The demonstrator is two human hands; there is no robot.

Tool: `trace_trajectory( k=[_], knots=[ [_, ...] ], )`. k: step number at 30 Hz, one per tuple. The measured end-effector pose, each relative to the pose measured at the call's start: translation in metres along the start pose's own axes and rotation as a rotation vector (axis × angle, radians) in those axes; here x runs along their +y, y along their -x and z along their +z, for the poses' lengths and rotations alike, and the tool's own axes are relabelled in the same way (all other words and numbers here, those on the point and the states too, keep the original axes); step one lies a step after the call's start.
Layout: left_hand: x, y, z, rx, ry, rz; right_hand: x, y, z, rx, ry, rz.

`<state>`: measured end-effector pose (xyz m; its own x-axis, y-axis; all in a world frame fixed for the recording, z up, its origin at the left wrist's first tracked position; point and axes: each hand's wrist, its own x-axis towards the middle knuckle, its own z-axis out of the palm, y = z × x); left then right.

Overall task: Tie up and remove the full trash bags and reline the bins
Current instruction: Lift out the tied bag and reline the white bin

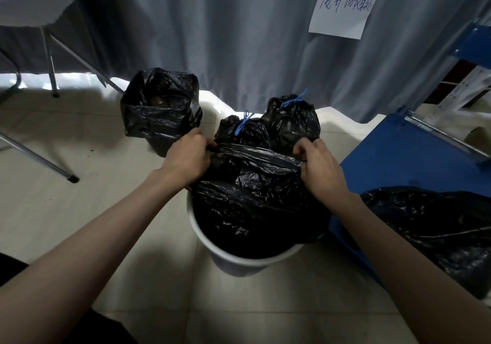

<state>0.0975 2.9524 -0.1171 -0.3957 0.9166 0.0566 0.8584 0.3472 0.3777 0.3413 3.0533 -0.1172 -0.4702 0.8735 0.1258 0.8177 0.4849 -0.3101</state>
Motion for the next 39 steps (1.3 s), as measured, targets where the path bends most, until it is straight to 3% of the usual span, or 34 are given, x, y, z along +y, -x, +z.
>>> trace_trajectory(
  k=[9,15,21,24,27,30,33,36,39],
  knots=[
    [0.005,-0.006,0.003,-0.059,-0.08,0.004,0.007,-0.013,0.01,0.055,0.01,0.017],
    [0.011,-0.007,0.005,-0.153,-0.227,-0.107,0.003,-0.019,0.013,-0.169,-0.016,0.175],
    [-0.002,-0.003,0.001,-0.241,-0.172,-0.194,0.016,-0.012,0.006,-0.335,-0.139,0.292],
    [-0.003,0.005,-0.007,-0.133,-0.168,-0.058,0.021,-0.006,0.001,-0.299,-0.118,0.263],
    [0.005,0.022,-0.011,0.032,-0.053,0.198,0.023,0.002,-0.007,-0.219,-0.071,0.208],
    [0.014,0.043,-0.01,-0.086,0.052,0.433,0.021,0.012,-0.018,-0.214,-0.053,0.164],
    [0.018,0.059,-0.003,-0.24,0.003,0.564,0.014,0.024,-0.032,-0.425,-0.198,0.295],
    [0.018,0.067,0.0,-0.268,-0.101,0.641,0.006,0.035,-0.041,-0.59,-0.29,0.351],
    [0.016,0.066,0.001,-0.222,-0.151,0.674,0.006,0.036,-0.039,-0.528,-0.437,0.366]
  ],
)
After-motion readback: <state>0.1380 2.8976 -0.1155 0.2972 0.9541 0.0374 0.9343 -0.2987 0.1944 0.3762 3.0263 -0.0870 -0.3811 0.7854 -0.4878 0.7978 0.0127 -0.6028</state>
